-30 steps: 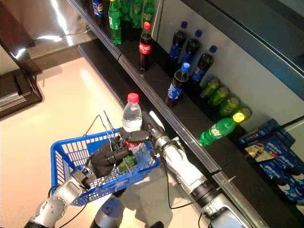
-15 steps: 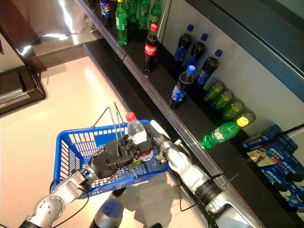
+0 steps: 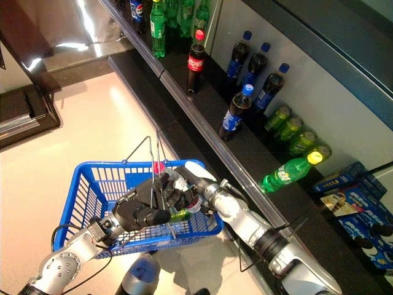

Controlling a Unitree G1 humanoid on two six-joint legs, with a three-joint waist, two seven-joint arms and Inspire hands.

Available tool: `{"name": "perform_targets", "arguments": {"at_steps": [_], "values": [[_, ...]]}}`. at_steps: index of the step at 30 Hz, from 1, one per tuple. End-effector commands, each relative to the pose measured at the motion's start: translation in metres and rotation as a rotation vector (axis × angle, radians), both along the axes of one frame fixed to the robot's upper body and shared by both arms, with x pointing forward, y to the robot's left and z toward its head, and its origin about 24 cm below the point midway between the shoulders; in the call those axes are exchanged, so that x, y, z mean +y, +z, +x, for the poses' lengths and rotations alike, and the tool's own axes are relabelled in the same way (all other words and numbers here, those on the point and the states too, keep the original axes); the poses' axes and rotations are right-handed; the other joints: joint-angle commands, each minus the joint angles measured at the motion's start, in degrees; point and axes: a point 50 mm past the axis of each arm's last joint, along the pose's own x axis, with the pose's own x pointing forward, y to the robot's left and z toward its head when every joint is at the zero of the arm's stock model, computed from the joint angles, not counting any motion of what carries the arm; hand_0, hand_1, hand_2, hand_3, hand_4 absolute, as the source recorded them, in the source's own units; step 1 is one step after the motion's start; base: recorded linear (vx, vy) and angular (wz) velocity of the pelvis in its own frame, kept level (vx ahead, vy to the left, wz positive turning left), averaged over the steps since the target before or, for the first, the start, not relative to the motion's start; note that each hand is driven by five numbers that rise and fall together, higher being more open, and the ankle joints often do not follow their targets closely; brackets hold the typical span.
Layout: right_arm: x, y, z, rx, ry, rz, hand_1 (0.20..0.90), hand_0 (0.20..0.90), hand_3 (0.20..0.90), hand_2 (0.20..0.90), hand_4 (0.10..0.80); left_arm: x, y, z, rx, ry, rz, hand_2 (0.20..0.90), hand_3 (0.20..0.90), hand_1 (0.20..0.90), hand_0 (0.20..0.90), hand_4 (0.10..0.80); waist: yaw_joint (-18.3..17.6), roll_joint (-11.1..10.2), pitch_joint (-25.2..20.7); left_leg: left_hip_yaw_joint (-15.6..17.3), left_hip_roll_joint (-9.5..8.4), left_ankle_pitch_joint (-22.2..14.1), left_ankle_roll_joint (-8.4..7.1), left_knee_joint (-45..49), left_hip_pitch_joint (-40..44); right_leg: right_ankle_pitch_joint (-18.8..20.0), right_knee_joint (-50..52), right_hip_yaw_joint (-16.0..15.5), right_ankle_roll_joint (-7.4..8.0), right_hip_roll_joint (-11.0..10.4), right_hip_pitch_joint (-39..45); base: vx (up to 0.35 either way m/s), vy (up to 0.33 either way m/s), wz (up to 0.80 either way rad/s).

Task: Pick up the drink and place into the basket.

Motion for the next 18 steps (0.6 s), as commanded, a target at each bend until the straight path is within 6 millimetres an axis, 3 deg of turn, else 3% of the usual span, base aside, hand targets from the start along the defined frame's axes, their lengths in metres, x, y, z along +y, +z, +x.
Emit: {"name": "perform_targets", "arguments": {"at_steps": [1, 18], "values": [[0.037, 0.049, 0.006, -0.206, 0.217, 0.039, 0.300, 0.300, 0.200, 0.300, 0.100, -0.052, 0.100, -0.026, -0.560, -0.400, -0.398, 0.300, 0.200, 0.300, 0.300, 0.100, 0.78, -0.52, -12.33, 1.09, 0.15, 1.26, 1.01, -2.09, 0.29, -1.31, 3.31, 1.56, -2.78, 0.98, 0.14, 0.000, 0.000, 0.00], [0.069, 0.024, -0.016, -0.095, 0.363, 0.003, 0.300, 0.300, 0.200, 0.300, 0.100, -0.058, 0.111, -0.033, -0.643, -0.460, -0.382, 0.300, 0.200, 0.300, 0.300, 0.100, 1.02, -0.41, -12.67, 0.13, -0.61, 1.10, 1.26, -2.08, 0.23, -1.13, 3.20, 2.15, -2.49, 0.92, -0.19, 0.000, 0.000, 0.00]]}}
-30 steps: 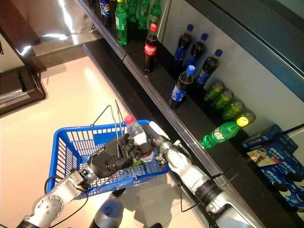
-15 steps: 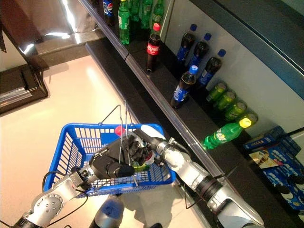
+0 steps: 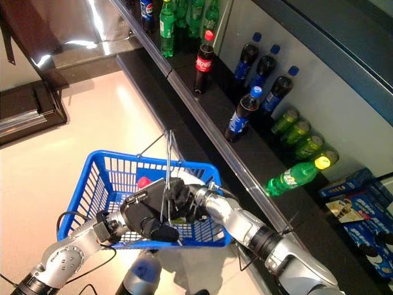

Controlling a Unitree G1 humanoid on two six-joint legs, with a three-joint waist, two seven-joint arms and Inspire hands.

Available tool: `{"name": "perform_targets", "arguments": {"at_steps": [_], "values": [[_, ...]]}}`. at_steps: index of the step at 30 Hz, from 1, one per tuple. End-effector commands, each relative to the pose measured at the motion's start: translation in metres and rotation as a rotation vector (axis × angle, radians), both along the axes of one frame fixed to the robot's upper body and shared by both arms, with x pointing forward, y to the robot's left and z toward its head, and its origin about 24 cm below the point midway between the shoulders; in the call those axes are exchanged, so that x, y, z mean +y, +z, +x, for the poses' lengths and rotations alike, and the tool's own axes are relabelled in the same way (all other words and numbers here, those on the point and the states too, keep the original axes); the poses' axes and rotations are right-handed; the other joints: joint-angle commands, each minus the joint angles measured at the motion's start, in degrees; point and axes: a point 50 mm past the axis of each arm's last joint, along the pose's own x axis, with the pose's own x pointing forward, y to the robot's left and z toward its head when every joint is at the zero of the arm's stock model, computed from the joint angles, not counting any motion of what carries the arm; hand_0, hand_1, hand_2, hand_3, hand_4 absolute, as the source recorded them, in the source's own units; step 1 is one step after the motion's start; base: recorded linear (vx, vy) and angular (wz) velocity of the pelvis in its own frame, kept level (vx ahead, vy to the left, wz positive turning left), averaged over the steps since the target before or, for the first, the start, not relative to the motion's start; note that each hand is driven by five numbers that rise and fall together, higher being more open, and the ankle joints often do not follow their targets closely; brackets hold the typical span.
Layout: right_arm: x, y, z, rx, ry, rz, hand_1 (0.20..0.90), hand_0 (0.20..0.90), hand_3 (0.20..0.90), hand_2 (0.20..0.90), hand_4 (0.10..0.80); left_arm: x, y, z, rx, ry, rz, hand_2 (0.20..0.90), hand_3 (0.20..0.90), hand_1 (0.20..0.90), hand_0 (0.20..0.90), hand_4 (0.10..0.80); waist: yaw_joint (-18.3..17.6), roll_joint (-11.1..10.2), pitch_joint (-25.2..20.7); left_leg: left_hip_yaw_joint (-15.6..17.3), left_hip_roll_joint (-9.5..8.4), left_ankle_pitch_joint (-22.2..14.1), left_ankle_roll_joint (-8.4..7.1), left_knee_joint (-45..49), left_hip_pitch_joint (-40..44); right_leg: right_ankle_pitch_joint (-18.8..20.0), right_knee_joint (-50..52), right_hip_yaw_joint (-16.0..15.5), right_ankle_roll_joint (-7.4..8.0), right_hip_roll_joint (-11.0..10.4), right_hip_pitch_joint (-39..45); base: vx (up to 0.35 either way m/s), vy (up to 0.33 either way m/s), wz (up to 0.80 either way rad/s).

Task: Pick up the drink and place into the basket.

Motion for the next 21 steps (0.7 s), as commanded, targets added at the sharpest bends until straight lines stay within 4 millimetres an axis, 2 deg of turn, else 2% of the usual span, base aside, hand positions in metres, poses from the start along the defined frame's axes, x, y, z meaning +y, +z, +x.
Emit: {"name": "perform_targets", "arguments": {"at_steps": [1, 8, 9, 10, 11, 21], "values": [[0.044, 0.033, -0.006, -0.119, 0.199, 0.114, 0.300, 0.300, 0.200, 0.300, 0.100, -0.044, 0.096, -0.033, -0.468, -0.374, -0.464, 0.300, 0.200, 0.300, 0.300, 0.100, -0.41, -0.34, -12.68, 0.29, -0.44, 1.10, 1.27, -2.13, 0.54, -1.05, 3.20, 2.26, -2.60, 1.03, 0.04, 0.000, 0.000, 0.00], [0.048, 0.015, -0.008, -0.049, 0.177, 0.096, 0.300, 0.300, 0.200, 0.300, 0.100, -0.046, 0.097, -0.034, -0.470, -0.390, -0.470, 0.300, 0.200, 0.300, 0.300, 0.100, -0.21, -0.25, -12.68, 0.20, -0.45, 0.99, 1.29, -2.08, 0.54, -1.03, 3.21, 2.24, -2.65, 1.05, -0.01, 0.000, 0.000, 0.00], [0.048, 0.013, -0.008, -0.041, 0.170, 0.093, 0.472, 0.472, 0.400, 0.472, 0.300, -0.046, 0.098, -0.035, -0.470, -0.391, -0.470, 0.300, 0.200, 0.300, 0.300, 0.100, -0.17, -0.26, -12.66, 0.16, -0.48, 0.97, 1.29, -2.07, 0.51, -1.04, 3.18, 2.22, -2.67, 1.09, 0.00, 0.000, 0.000, 0.00], [0.049, 0.011, -0.008, -0.033, 0.161, 0.093, 0.719, 0.719, 0.689, 0.719, 0.589, -0.048, 0.098, -0.035, -0.468, -0.392, -0.470, 0.300, 0.200, 0.300, 0.300, 0.100, -0.10, -0.29, -12.66, 0.14, -0.45, 0.96, 1.31, -2.09, 0.55, -1.04, 3.19, 2.17, -2.71, 1.10, 0.01, 0.000, 0.000, 0.00], [0.049, 0.009, -0.008, -0.028, 0.154, 0.095, 0.900, 0.900, 0.900, 0.900, 0.800, -0.048, 0.098, -0.035, -0.467, -0.394, -0.470, 0.300, 0.200, 0.300, 0.300, 0.100, -0.06, -0.31, -12.65, 0.10, -0.46, 0.97, 1.32, -2.11, 0.54, -1.02, 3.20, 2.16, -2.72, 1.12, -0.03, 0.000, 0.000, 0.00], [0.048, 0.003, -0.010, -0.017, 0.130, 0.103, 0.900, 0.900, 0.900, 0.900, 0.800, -0.047, 0.098, -0.037, -0.470, -0.391, -0.475, 0.300, 0.200, 0.300, 0.300, 0.100, -0.18, -0.42, -12.82, 0.36, -0.54, 1.00, 1.39, -2.13, 0.59, -0.75, 2.98, 2.34, -2.72, 1.22, -0.04, 0.000, 0.000, 0.00]]}}
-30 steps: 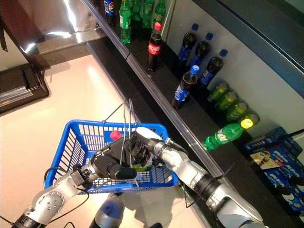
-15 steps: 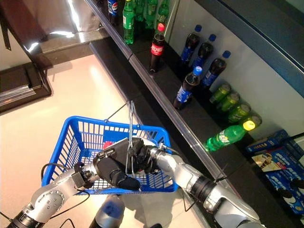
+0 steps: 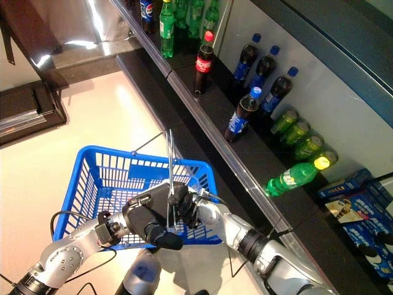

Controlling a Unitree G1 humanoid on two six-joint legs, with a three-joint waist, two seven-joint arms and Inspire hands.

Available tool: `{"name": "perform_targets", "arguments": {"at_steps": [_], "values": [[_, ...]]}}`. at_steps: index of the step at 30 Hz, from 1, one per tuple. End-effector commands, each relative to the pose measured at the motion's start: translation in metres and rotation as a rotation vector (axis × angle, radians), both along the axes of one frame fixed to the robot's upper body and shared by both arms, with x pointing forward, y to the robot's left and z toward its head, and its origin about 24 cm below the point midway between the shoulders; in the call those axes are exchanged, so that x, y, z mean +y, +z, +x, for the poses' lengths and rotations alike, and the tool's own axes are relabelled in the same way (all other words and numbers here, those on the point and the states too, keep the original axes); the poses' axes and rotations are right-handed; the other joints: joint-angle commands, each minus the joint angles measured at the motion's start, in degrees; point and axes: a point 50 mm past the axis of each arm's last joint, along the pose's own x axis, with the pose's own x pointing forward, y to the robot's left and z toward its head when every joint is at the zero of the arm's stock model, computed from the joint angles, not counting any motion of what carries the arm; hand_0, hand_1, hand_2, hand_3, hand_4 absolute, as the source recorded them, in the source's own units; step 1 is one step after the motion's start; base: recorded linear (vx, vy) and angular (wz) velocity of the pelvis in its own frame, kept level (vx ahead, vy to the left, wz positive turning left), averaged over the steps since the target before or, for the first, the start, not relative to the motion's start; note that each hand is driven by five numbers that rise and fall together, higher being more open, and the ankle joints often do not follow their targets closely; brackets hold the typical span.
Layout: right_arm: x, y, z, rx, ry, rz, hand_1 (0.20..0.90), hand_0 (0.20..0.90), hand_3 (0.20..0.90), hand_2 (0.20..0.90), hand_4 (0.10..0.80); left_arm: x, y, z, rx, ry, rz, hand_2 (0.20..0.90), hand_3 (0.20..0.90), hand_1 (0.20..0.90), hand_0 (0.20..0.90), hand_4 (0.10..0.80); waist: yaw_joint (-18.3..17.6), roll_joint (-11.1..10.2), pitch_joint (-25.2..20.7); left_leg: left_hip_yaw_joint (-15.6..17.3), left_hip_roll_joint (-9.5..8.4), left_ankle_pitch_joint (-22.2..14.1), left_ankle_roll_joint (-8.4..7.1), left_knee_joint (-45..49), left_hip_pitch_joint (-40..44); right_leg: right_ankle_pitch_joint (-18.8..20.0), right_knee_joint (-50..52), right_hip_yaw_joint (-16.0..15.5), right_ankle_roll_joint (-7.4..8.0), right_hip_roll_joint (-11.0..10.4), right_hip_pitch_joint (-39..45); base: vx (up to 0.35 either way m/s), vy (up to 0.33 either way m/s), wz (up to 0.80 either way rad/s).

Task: Pick up the drink and place into the basket.

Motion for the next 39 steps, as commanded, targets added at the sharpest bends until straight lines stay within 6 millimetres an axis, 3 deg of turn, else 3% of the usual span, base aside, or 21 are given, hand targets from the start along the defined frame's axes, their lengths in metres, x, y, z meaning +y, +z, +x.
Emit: {"name": "perform_targets", "arguments": {"at_steps": [1, 22, 39], "values": [[0.030, 0.019, -0.006, -0.084, 0.113, 0.096, 0.900, 0.900, 0.900, 0.900, 0.800, -0.046, 0.102, -0.035, -0.470, -0.381, -0.538, 0.300, 0.200, 0.300, 0.300, 0.100, -0.23, -0.07, -12.64, 0.42, -0.52, 1.00, 1.41, -2.15, 0.57, -0.74, 3.00, 2.33, -2.71, 1.25, -0.07, 0.000, 0.000, 0.00], [0.028, 0.023, -0.003, -0.094, 0.085, 0.125, 0.900, 0.900, 0.900, 0.900, 0.800, -0.043, 0.103, -0.033, -0.478, -0.338, -0.541, 0.300, 0.200, 0.300, 0.300, 0.100, -0.07, -0.26, -12.86, 0.39, -0.63, 1.01, 1.51, -2.15, 0.71, -0.81, 3.11, 2.42, -2.89, 1.37, 0.02, 0.000, 0.000, 0.00], [0.007, 0.042, -0.001, -0.131, -0.007, 0.252, 0.900, 0.900, 0.900, 0.900, 0.800, -0.016, 0.103, -0.018, -0.505, -0.063, -0.534, 0.300, 0.200, 0.300, 0.300, 0.100, -1.13, -0.11, -13.01, 1.57, -0.31, 0.93, 1.67, -2.15, 1.09, -0.78, 3.06, 3.36, -2.80, 1.46, -0.08, 0.000, 0.000, 0.00]]}}
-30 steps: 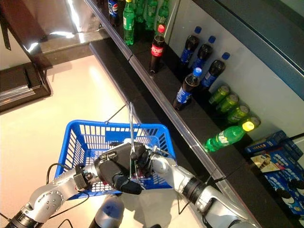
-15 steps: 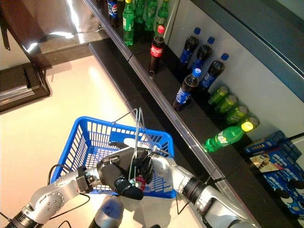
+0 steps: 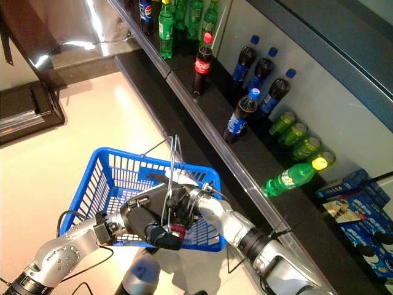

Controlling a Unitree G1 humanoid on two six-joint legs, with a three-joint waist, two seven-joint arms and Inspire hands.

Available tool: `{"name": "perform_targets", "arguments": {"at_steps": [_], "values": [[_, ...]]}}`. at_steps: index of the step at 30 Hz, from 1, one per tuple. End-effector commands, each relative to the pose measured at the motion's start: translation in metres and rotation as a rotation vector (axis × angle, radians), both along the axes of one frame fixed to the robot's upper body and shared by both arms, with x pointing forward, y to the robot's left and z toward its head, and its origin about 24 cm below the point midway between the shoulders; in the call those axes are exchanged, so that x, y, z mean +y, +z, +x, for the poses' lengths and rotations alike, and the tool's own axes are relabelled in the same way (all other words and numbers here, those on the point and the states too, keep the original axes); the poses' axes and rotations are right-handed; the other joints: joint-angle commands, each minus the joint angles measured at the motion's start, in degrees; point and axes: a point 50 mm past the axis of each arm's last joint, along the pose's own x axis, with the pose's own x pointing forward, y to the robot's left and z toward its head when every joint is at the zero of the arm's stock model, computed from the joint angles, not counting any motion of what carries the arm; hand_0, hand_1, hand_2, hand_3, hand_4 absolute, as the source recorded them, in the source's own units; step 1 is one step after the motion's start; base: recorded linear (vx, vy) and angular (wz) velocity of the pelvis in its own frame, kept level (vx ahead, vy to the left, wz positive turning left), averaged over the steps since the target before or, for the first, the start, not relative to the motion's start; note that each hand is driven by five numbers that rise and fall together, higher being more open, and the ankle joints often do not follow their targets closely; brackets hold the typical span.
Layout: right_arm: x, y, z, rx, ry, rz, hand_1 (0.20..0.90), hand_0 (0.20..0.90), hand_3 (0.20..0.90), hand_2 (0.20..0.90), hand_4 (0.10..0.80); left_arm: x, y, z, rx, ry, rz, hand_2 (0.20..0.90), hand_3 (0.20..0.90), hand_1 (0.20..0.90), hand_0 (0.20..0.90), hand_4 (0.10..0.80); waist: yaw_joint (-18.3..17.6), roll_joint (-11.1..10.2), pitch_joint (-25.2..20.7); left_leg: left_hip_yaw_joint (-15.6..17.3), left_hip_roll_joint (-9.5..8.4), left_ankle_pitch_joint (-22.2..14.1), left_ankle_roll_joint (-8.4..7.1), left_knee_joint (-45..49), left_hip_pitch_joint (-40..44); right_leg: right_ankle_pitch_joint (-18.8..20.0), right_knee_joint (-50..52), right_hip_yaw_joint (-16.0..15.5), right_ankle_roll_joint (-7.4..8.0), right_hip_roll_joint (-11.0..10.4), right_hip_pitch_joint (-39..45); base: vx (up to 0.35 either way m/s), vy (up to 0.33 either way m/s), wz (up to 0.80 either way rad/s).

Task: Pick up the drink and place into the basket.

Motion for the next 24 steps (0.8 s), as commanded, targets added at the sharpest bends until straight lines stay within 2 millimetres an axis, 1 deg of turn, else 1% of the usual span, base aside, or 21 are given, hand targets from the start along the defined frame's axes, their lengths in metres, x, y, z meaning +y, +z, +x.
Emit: {"name": "perform_targets", "arguments": {"at_steps": [1, 6, 8, 12, 13, 17, 19, 21, 24], "values": [[0.010, 0.023, -0.008, -0.079, 0.063, 0.135, 0.900, 0.900, 0.900, 0.900, 0.800, -0.021, 0.102, -0.021, -0.507, -0.102, -0.586, 0.300, 0.200, 0.300, 0.300, 0.100, -1.06, 0.31, -12.79, 1.53, -0.28, 0.96, 1.64, -2.14, 1.05, -0.77, 3.02, 3.34, -2.83, 1.54, -0.03, 0.000, 0.000, 0.00], [0.007, 0.028, -0.009, -0.094, 0.041, 0.172, 0.900, 0.900, 0.900, 0.900, 0.800, -0.012, 0.101, -0.016, -0.520, -0.002, -0.580, 0.300, 0.200, 0.300, 0.300, 0.100, -1.49, 0.44, -12.82, 1.98, -0.15, 0.96, 1.66, -2.14, 1.19, -0.78, 2.95, 3.79, -2.88, 1.65, -0.07, -0.003, 0.001, -0.01], [0.003, 0.032, -0.008, -0.097, 0.026, 0.203, 0.900, 0.900, 0.900, 0.900, 0.800, -0.005, 0.100, -0.012, -0.516, 0.079, -0.575, 0.300, 0.200, 0.300, 0.300, 0.100, -1.88, 0.55, -12.91, 2.24, -0.07, 0.93, 1.67, -2.14, 1.37, -0.88, 2.98, 4.15, -2.93, 1.70, -0.07, 0.000, 0.000, 0.00], [-0.003, 0.032, -0.010, -0.086, -0.012, 0.274, 0.900, 0.900, 0.900, 0.900, 0.800, 0.006, 0.097, -0.006, -0.494, 0.194, -0.576, 0.300, 0.200, 0.300, 0.300, 0.100, -2.38, 0.74, -13.10, 2.80, 0.12, 0.85, 1.65, -2.14, 1.56, -0.96, 2.98, 4.68, -3.00, 1.75, -0.16, -0.016, 0.008, -0.04], [-0.003, 0.033, -0.010, -0.086, -0.017, 0.282, 0.900, 0.900, 0.900, 0.900, 0.800, 0.007, 0.096, -0.005, -0.491, 0.201, -0.576, 0.300, 0.200, 0.300, 0.300, 0.100, -2.41, 0.75, -13.12, 2.84, 0.13, 0.84, 1.64, -2.14, 1.57, -0.96, 2.96, 4.72, -2.99, 1.76, -0.16, -0.021, 0.005, -0.06], [-0.011, 0.030, -0.013, -0.073, -0.083, 0.385, 0.900, 0.900, 0.900, 0.900, 0.800, 0.017, 0.090, -0.001, -0.457, 0.299, -0.576, 0.300, 0.200, 0.300, 0.300, 0.100, -2.99, 1.03, -13.25, 3.29, 0.20, 0.77, 1.65, -2.14, 1.61, -0.95, 2.80, 5.25, -2.97, 1.84, -0.29, -0.028, 0.007, -0.10], [-0.020, 0.025, -0.018, -0.066, -0.120, 0.443, 0.900, 0.900, 0.900, 0.900, 0.800, 0.025, 0.086, 0.001, -0.438, 0.368, -0.580, 0.300, 0.200, 0.300, 0.300, 0.100, -3.89, 1.28, -13.54, 3.66, 0.18, 0.92, 1.77, -2.14, 1.34, -0.74, 2.63, 5.65, -2.87, 1.79, -0.69, -0.045, 0.018, -0.04], [-0.024, 0.023, -0.020, -0.067, -0.140, 0.466, 0.900, 0.900, 0.900, 0.900, 0.800, 0.030, 0.084, 0.002, -0.431, 0.410, -0.584, 0.300, 0.200, 0.300, 0.300, 0.100, -4.40, 1.38, -13.68, 3.88, 0.21, 0.89, 1.79, -2.14, 1.28, -0.63, 2.47, 5.97, -2.84, 1.77, -0.89, -0.036, 0.014, -0.05], [-0.034, 0.018, -0.027, -0.074, -0.170, 0.501, 0.900, 0.900, 0.900, 0.900, 0.800, 0.044, 0.079, 0.004, -0.414, 0.524, -0.598, 0.300, 0.200, 0.300, 0.300, 0.100, -5.69, 2.00, -13.85, 4.95, 0.54, 0.69, 1.75, -2.14, 1.43, -0.58, 2.18, 6.91, -2.81, 1.77, -1.18, -0.042, 0.026, -0.16]]}}
